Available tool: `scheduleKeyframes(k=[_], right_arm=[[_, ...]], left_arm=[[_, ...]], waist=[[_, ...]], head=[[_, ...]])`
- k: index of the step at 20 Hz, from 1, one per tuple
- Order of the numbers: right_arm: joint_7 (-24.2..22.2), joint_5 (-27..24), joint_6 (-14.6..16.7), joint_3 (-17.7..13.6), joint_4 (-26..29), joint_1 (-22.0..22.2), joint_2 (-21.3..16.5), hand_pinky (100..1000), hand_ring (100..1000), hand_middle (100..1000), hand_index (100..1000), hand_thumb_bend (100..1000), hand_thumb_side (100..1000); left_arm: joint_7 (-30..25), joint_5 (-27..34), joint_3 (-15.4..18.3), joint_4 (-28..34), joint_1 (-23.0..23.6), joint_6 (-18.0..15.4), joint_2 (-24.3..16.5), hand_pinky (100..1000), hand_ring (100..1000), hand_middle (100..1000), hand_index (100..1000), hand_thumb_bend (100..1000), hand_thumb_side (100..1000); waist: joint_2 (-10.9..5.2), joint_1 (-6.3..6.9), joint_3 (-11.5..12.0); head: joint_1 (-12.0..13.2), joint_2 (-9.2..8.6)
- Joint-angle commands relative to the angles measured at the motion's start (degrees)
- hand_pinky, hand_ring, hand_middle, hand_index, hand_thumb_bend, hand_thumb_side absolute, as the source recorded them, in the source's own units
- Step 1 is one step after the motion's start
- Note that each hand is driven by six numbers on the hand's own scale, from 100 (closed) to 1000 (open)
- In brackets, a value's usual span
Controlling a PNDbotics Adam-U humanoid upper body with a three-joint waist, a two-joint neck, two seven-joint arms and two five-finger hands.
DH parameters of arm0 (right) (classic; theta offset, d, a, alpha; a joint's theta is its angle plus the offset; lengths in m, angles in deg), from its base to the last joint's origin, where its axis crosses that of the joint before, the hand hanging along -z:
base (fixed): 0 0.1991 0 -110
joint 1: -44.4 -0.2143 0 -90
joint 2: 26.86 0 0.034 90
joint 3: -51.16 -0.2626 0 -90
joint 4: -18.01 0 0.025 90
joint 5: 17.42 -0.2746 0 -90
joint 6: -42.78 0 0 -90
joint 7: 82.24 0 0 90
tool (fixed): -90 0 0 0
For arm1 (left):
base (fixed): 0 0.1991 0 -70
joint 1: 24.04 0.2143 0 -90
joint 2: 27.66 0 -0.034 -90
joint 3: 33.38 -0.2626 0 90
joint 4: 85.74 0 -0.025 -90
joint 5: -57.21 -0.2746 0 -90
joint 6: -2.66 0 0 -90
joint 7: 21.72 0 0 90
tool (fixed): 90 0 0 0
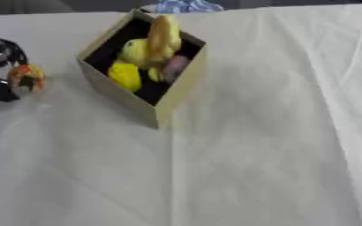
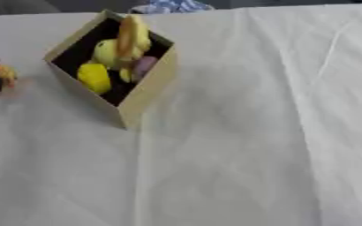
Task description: Pick up objects on the table and place them in the box.
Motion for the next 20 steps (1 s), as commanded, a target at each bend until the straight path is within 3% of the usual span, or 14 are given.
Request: scheduleKeyframes(k=[1,2,3,4,11,20], right_arm=[[0.2,-0.1,0.1,-0.8,0.8,-0.4,-1.5,844,846,780,834,100,420],[0.0,-0.1,0.1,-0.7,0.8,-0.5,-1.5,844,847,780,834,100,420],[-0.1,-0.2,0.2,-0.6,0.8,-0.6,-1.6,845,847,781,834,100,422],[-0.2,-0.2,0.3,-0.5,0.8,-0.6,-1.6,845,847,781,834,100,419],[-0.7,-0.4,0.7,-0.2,0.8,-0.8,-1.8,845,847,781,834,100,425],[-0.7,-0.9,1.3,-0.3,0.8,-1.0,-1.8,845,847,781,834,100,433]], left_arm=[[3.6,5.1,0.8,7.2,-3.0,1.6,-1.2,823,787,751,649,100,280],[4.2,6.4,0.1,8.7,-4.1,1.9,-0.6,822,786,751,649,100,280],[4.5,7.2,-0.8,10.1,-5.2,2.1,0.1,823,786,751,650,100,408],[4.4,7.9,-1.5,11.0,-6.2,2.2,0.9,823,786,751,653,100,285],[2.4,6.2,-4.7,7.7,-12.4,2.3,7.8,824,787,755,664,100,286],[1.4,0.1,-5.9,-2.1,-13.2,0.5,11.7,828,801,773,682,100,261]], waist=[[-1.85,0.04,0.1],[-1.95,0.1,0.1],[-2.03,0.14,0.1],[-2.11,0.19,0.0],[-2.34,0.87,-0.6],[-2.13,1.42,-1.2]], head=[[-0.3,0.18],[-0.3,0.25],[-0.3,0.3],[-0.2,0.38],[0.2,0.46],[0.4,0.64]])
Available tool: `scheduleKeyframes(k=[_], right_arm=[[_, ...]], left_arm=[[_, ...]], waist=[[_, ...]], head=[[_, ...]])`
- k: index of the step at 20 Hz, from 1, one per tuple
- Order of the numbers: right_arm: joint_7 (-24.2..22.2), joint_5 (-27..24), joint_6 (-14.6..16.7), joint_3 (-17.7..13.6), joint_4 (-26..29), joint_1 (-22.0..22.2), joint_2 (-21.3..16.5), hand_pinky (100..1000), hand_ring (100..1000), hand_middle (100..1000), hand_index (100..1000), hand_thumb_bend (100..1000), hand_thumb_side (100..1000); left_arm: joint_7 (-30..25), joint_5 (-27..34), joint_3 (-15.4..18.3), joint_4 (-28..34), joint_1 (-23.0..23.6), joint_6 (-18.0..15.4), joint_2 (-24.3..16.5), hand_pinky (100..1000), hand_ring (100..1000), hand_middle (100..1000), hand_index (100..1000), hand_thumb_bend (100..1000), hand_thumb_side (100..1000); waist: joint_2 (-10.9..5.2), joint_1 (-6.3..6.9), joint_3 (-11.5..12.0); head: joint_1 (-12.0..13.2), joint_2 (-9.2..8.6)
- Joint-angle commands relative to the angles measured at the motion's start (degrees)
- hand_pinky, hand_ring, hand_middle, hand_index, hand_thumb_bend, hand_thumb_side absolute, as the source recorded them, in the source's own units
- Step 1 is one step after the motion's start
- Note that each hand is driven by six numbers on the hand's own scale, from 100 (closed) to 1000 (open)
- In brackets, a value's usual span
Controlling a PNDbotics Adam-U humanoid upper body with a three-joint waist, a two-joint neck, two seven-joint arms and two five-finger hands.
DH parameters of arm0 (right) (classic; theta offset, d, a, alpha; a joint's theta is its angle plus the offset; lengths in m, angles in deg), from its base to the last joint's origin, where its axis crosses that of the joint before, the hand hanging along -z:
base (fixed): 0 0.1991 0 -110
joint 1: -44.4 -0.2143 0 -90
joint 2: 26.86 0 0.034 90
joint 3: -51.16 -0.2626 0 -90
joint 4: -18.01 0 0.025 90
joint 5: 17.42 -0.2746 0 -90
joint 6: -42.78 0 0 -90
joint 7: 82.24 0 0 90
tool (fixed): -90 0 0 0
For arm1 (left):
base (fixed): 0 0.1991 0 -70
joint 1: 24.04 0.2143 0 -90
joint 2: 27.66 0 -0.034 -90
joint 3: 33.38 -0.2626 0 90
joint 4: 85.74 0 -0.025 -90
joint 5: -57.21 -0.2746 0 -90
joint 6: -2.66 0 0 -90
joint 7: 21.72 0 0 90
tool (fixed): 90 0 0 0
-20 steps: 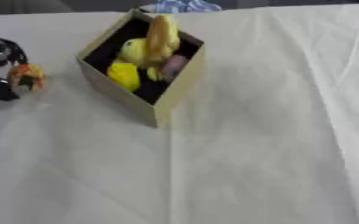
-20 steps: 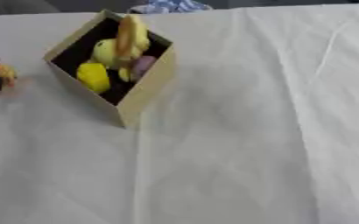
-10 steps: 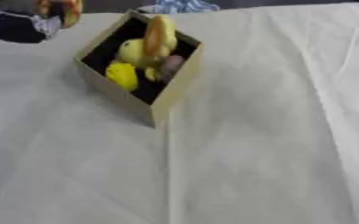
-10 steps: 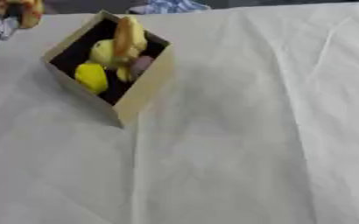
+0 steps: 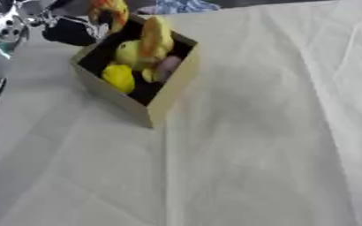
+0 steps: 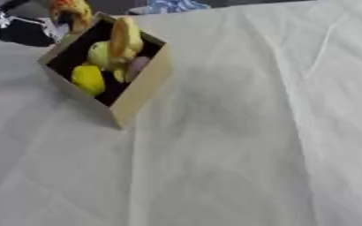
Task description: Pick up objects on the table and place them in the box.
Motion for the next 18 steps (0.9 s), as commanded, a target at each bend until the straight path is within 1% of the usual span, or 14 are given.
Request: scheduleKeyframes(k=[1,3,4,6,8,9,10,12,13,14,15,16,17,18], right_arm=[[0.1,-0.4,0.3,-0.7,0.8,-0.5,-1.8,845,847,780,834,100,434],[0.0,-0.5,0.4,-0.7,0.8,-0.6,-1.7,845,847,780,834,100,434],[0.0,-0.5,0.4,-0.7,0.8,-0.6,-1.7,845,847,781,834,100,433],[-0.1,-0.6,0.4,-0.6,0.8,-0.7,-1.6,845,848,781,834,100,431],[-0.2,-0.7,0.5,-0.6,0.8,-0.8,-1.5,845,848,781,834,100,438],[-0.2,-0.7,0.5,-0.5,0.8,-0.8,-1.5,845,848,781,835,100,429],[-0.3,-0.8,0.6,-0.5,0.8,-0.9,-1.5,845,848,781,835,100,429],[-0.5,-1.0,0.6,-0.4,0.8,-1.1,-1.4,845,848,782,835,100,429],[-0.5,-1.1,0.6,-0.4,0.8,-1.2,-1.4,845,848,782,835,100,429],[-0.7,-1.3,0.6,-0.3,0.8,-1.3,-1.3,845,849,782,836,100,429],[-0.8,-1.5,0.7,-0.2,0.8,-1.5,-1.2,846,849,783,837,100,465],[-1.0,-1.7,0.8,-0.1,0.8,-1.7,-1.2,846,850,784,838,100,428],[-1.2,-2.0,0.9,0.0,0.8,-1.9,-1.1,847,853,788,842,100,426],[-1.5,-2.1,1.1,0.1,0.8,-2.2,-1.1,848,855,792,848,100,419]], left_arm=[[-0.3,-2.2,0.2,-1.9,-0.9,-0.9,-0.4,829,803,775,684,100,259],[-0.6,-2.7,0.2,-2.8,-0.6,-1.3,-0.2,834,808,782,715,100,285],[-0.9,-2.5,0.1,-3.1,-0.5,-1.6,0.0,842,817,795,780,169,350],[-1.5,-1.7,-0.1,-3.2,-0.4,-2.5,0.1,857,834,816,848,275,428],[-2.0,-1.5,-0.2,-3.3,-0.4,-3.2,0.1,886,874,873,941,411,609],[-2.0,-1.8,0.0,-3.3,-0.4,-3.4,0.1,900,891,900,975,452,704],[-1.7,-2.1,0.3,-3.2,-0.4,-3.3,0.0,906,903,919,996,552,852],[-0.1,-2.8,1.0,-2.9,-0.4,-2.5,-0.1,907,904,921,996,744,1000],[1.0,-3.3,1.3,-2.7,-0.3,-1.7,-0.2,908,904,921,994,772,1000],[2.1,-3.7,1.5,-2.5,-0.2,-0.8,-0.2,908,904,922,989,782,1000],[3.0,-3.8,1.6,-2.2,0.0,-0.1,-0.3,909,906,923,986,762,1000],[3.8,-3.8,1.8,-1.7,0.3,0.5,-0.4,908,904,922,978,692,1000],[4.9,-3.1,2.3,-0.8,0.7,1.1,-0.5,907,901,919,969,590,1000],[6.4,-2.0,3.0,1.0,1.4,1.8,-0.8,905,899,917,962,541,1000]], waist=[[-1.46,-0.18,-0.1],[-1.52,-0.23,0.0],[-1.58,-0.28,0.0],[-1.72,-0.39,0.1],[-1.94,-0.52,0.1],[-2.08,-0.58,0.1],[-2.25,-0.64,0.2],[-2.6,-0.73,0.3],[-2.79,-0.78,0.4],[-3.01,-0.84,0.5],[-3.26,-0.9,0.5],[-3.49,-0.98,0.6],[-3.74,-1.07,0.7],[-3.97,-1.17,0.7]], head=[[0.1,0.12],[-0.1,0.09],[-0.3,0.07],[-0.4,0.11],[-0.3,0.15],[-0.3,0.18],[-0.4,0.19],[-0.8,0.19],[-1.1,0.18],[-1.5,0.16],[-2.1,0.14],[-2.7,0.08],[-3.4,0.03],[-4.1,-0.02]])
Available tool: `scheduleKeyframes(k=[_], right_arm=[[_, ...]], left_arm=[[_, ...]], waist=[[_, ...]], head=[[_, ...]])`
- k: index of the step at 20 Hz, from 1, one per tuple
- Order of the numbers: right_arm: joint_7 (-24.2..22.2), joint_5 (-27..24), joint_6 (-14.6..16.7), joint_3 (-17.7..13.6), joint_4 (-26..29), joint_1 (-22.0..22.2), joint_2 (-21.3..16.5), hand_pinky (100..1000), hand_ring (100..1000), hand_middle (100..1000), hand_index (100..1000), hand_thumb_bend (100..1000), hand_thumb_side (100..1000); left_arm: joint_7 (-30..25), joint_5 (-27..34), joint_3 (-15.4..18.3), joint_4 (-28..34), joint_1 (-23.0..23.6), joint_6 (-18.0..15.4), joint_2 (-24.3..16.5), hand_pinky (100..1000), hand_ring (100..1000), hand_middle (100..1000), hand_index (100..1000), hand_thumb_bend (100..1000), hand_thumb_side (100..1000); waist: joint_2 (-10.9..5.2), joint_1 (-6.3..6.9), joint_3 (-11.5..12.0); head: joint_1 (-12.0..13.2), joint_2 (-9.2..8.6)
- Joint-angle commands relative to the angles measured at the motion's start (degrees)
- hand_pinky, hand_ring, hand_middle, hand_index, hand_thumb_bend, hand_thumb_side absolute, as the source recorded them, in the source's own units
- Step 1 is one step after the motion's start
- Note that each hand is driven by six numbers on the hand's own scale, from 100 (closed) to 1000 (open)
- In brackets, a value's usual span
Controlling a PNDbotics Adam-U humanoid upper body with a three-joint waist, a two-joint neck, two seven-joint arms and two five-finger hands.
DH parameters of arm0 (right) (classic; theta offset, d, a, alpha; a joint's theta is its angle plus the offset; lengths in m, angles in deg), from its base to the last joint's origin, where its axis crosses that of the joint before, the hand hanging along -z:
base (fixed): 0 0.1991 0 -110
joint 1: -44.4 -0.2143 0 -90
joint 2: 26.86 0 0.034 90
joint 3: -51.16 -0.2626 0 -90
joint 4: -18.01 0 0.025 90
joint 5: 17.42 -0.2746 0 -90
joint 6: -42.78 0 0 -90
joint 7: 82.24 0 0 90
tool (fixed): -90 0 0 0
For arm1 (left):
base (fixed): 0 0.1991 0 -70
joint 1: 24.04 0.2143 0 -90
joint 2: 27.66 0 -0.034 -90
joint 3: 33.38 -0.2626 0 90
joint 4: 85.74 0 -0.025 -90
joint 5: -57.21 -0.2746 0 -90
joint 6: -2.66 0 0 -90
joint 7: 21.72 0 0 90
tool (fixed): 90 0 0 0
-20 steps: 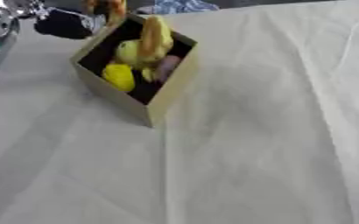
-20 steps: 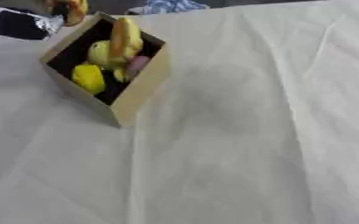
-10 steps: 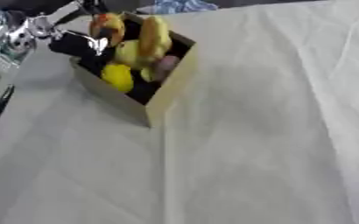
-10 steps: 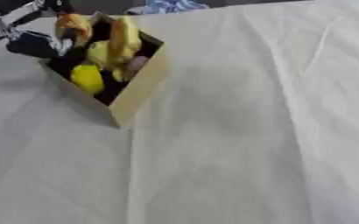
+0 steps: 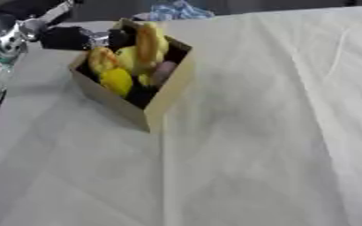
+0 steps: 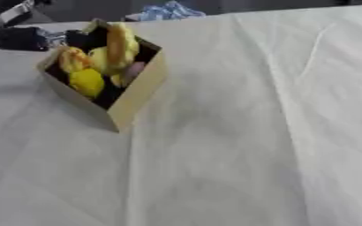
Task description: Pick up objects on the table and place them in the box.
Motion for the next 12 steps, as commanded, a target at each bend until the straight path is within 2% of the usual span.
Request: scheduleKeyframes(k=[1,2,3,5,7,8,9,12], right_arm=[[-1.0,-0.6,0.6,-0.2,0.8,-1.1,-1.2,850,860,798,856,100,405],[-1.3,-0.3,0.9,0.0,0.8,-1.3,-1.2,852,866,810,867,100,395],[-1.8,0.1,1.3,0.2,0.8,-1.6,-1.2,855,874,822,877,100,394],[-3.0,1.7,2.1,1.1,0.8,-2.2,-1.1,864,911,882,914,100,381],[-5.4,4.4,2.8,3.1,0.8,-2.5,-0.9,880,975,970,966,100,414],[-7.0,5.9,3.3,4.4,0.8,-2.8,-0.7,888,999,1000,985,100,425],[-8.9,7.4,3.7,5.9,0.8,-3.3,-0.4,893,1000,1000,995,100,431],[-14.6,11.2,4.5,10.7,0.8,-6.5,1.3,911,1000,1000,1000,100,475]], left_arm=[[4.2,2.2,2.5,5.1,0.6,2.0,-2.2,902,894,912,949,449,1000],[6.5,3.8,3.7,7.8,1.6,2.9,-2.6,901,890,906,940,345,978],[9.5,5.9,5.1,11.1,2.8,4.1,-3.0,902,887,903,937,292,955],[17.2,11.7,8.0,19.5,6.4,6.9,-3.8,904,886,901,940,272,922],[24.9,17.0,10.1,28.7,11.3,8.7,-4.7,908,896,906,945,288,897],[28.1,18.9,10.9,31.7,13.6,8.8,-4.9,909,897,908,952,298,933],[31.1,20.3,11.4,33.3,15.6,8.0,-4.8,909,899,910,955,304,878],[38.7,22.6,12.6,34.5,20.3,2.9,-3.1,912,909,916,965,330,840]], waist=[[-2.07,-0.42,0.1],[-2.25,-0.52,0.3],[-2.41,-0.59,0.4],[-2.66,-0.72,0.6],[-2.81,-0.85,1.0],[-2.88,-0.92,1.2],[-2.96,-0.99,1.4],[-3.31,-1.12,1.8]], head=[[-1.8,-0.15],[-2.3,-0.3],[-2.6,-0.52],[-3.5,-1.15],[-4.5,-2.07],[-5.0,-2.4],[-5.4,-2.6],[-5.9,-2.73]])
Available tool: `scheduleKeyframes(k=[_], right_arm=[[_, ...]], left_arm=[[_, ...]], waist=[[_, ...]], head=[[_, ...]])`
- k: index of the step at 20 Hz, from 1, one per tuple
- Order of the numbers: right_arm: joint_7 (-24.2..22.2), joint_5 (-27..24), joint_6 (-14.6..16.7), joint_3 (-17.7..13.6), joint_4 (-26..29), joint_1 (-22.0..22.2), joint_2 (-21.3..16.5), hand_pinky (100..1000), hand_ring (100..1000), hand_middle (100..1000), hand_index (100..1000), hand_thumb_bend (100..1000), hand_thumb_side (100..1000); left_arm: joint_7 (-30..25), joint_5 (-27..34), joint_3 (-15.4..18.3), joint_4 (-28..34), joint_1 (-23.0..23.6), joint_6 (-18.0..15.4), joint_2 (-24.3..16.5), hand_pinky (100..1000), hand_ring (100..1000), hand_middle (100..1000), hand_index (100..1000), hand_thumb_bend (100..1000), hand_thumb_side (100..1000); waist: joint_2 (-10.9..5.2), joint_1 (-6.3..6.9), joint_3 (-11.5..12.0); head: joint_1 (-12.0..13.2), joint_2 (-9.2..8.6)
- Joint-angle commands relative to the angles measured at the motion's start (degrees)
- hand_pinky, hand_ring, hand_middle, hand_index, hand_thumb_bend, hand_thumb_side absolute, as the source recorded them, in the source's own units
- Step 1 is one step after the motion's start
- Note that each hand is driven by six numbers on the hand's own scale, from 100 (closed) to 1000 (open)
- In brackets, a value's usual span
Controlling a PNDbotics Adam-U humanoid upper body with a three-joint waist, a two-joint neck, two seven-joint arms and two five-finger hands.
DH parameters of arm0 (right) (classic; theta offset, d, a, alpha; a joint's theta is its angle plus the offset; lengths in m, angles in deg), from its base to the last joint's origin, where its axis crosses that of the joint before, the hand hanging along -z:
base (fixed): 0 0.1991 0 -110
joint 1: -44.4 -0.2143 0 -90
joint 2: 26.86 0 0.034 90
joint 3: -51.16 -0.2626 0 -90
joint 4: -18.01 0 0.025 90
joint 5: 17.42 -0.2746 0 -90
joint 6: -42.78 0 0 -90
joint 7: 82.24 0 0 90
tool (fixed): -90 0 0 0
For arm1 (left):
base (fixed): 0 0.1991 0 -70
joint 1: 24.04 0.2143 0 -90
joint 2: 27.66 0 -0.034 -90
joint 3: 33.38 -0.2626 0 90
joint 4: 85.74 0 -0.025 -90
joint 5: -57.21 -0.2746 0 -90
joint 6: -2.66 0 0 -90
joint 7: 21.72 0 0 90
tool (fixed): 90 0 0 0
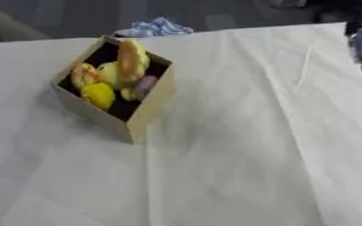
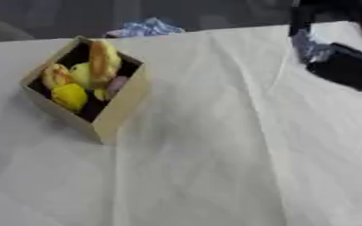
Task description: Pick up objects on the table and place them in the box.
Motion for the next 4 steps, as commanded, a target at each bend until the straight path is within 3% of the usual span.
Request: scheduleKeyframes(k=[1,4], right_arm=[[-5.8,4.2,0.7,4.2,0.8,-3.9,0.9,918,1000,1000,1000,100,490],[-11.1,6.5,0.8,8.5,0.8,-9.1,3.6,922,1000,1000,1000,100,521]], left_arm=[[7.7,2.6,2.2,2.7,2.5,-4.3,0.4,912,907,913,963,331,839],[12.1,4.0,2.8,2.8,5.4,-6.8,2.9,910,901,901,953,332,835]], waist=[[-1.75,-0.19,0.3],[-2.04,-0.48,0.6]], head=[[-0.7,-0.96],[-0.9,-0.6]])
